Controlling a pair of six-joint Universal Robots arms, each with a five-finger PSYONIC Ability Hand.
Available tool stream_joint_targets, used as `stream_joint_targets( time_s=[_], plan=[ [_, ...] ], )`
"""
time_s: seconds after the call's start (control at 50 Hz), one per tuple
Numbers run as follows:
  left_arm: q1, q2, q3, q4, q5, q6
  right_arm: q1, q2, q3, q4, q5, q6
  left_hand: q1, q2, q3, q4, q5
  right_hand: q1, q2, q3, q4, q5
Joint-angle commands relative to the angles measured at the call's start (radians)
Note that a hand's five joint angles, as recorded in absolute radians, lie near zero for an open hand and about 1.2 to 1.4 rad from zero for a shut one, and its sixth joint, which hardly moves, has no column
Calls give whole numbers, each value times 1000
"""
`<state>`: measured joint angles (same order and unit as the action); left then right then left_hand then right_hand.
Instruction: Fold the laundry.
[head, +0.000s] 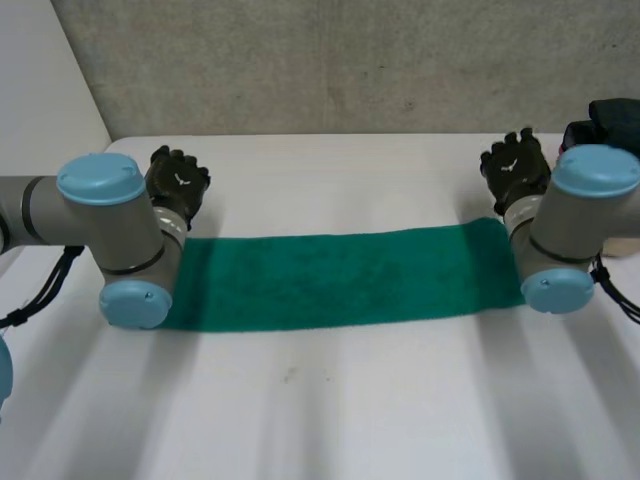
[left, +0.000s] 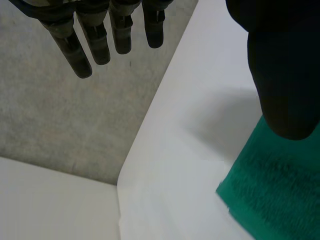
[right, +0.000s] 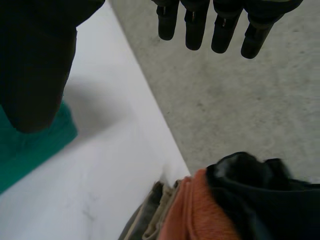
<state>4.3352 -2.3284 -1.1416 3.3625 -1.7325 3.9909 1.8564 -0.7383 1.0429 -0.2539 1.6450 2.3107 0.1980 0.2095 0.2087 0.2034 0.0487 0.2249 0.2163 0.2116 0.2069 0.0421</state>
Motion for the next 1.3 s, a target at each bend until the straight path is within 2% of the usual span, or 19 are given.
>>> stream_joint_targets(
  time_s=[0.02,0.08,0.1,0.16,0.28,0.44,0.5,0.54,0.56,0.66,0.76,0.84,0.86,0.92,0.98,1.06,1.2,1.22,1.3],
  plan=[
    [-17,141,-99,-3,2,-96,-3,-262,176,143,-117,137,-23,-35,-34,-29,-49,-50,-42,-37,-32,-42],
    [-19,223,-179,-3,13,-165,-42,-338,229,287,-206,185,-23,-35,-34,-29,-49,-50,-42,-37,-32,-42],
    [-20,242,-202,-2,18,-179,-104,-360,267,376,-246,212,-23,-35,-34,-29,-49,-18,-10,-5,0,-10],
    [-22,300,-283,3,39,-226,-169,-368,325,442,-287,242,-23,-35,-34,-29,-49,173,182,187,191,182],
    [-23,319,-345,9,77,-243,-232,-363,454,357,-355,236,-23,-35,-34,-29,-49,362,370,375,380,370],
    [-25,314,-357,12,77,-243,-264,-288,496,214,-366,234,-23,-35,-34,-29,-49,386,394,399,404,394],
    [-25,313,-357,12,77,-243,-263,-263,494,183,-367,234,-23,-35,-34,-29,-49,476,485,489,494,484],
    [-26,313,-357,12,77,-245,-263,-250,493,162,-366,231,-23,-35,-34,-29,-49,1034,1043,1047,1052,1042],
    [-28,313,-357,12,77,-245,-264,-247,491,154,-360,231,-23,-35,-34,-29,-49,1170,1179,1183,1188,1178],
    [-34,317,-360,12,77,-245,-306,-262,534,127,-350,234,-23,-35,-34,-29,-49,1171,1180,1185,1189,1180],
    [-32,346,-380,12,79,-243,-404,-369,588,145,-360,188,-23,-35,-34,-29,-49,1171,1180,1185,1189,1180],
    [-29,363,-397,12,79,-245,-516,-392,580,165,-340,40,-23,-35,-34,-29,-49,1171,1180,1185,1189,1180],
    [-28,368,-400,12,79,-245,-542,-395,569,166,-329,-47,-23,-35,-34,-29,-49,1171,1180,1185,1189,1180],
    [-20,400,-422,12,80,-245,-557,-401,548,165,-308,-151,-23,-35,-34,-29,-49,1171,1180,1185,1189,1180],
    [-17,420,-435,12,80,-245,-525,-404,519,160,-280,-203,-23,-35,-34,-29,-49,1171,1180,1185,1189,1180],
    [-14,443,-446,12,80,-248,-350,-417,464,127,-277,-154,-23,-35,-34,-29,-49,1171,1180,1185,1189,1180],
    [-3,484,-458,12,80,-257,34,-446,427,-43,-315,-91,-23,-35,-34,-29,-49,1171,1180,1185,1189,1180],
    [-3,486,-460,12,80,-260,126,-432,424,-83,-341,-90,-23,-35,-34,-29,-49,1171,1180,1185,1189,1180],
    [-6,495,-468,12,79,-274,332,-328,410,-157,-411,-94,-23,-35,-34,-29,-49,1171,1180,1185,1189,1180]
  ],
)
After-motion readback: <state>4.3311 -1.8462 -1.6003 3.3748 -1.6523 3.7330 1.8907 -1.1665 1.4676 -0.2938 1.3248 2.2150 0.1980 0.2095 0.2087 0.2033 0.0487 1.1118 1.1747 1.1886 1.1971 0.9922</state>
